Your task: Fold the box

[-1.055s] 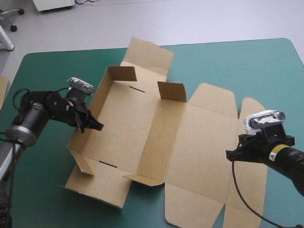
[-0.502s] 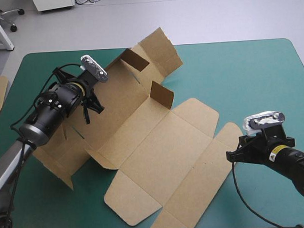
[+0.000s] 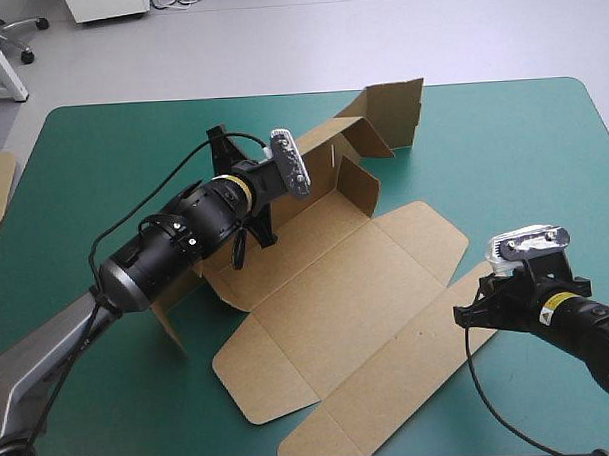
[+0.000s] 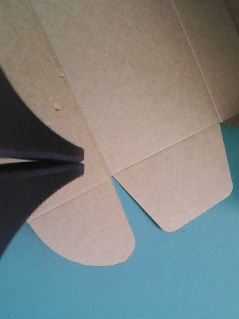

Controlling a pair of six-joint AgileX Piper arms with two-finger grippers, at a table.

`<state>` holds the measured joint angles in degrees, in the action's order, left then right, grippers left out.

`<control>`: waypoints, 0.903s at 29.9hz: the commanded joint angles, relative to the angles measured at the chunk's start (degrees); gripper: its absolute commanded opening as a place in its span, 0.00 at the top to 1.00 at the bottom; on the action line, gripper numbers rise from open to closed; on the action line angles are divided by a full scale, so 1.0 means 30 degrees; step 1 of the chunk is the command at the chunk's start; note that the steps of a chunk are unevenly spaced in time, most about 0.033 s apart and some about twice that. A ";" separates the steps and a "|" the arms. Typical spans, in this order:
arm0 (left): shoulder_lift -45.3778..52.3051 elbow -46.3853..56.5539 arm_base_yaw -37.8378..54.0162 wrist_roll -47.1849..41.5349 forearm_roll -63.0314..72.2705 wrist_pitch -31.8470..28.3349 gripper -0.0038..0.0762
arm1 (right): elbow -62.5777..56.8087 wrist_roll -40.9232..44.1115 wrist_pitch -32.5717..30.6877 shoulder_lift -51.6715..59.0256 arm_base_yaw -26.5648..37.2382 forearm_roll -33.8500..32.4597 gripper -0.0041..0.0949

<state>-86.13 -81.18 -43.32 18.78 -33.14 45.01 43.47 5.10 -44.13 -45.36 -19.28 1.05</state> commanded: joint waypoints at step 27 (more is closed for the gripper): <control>0.5471 1.0547 -0.4386 -1.3840 -1.9700 -0.2698 0.97 | 0.0688 0.0595 0.2102 0.0836 -0.0021 0.0053 0.97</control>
<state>-71.46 -48.15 -55.96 -20.95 -86.91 36.07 43.47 6.62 -42.97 -43.17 -19.28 4.57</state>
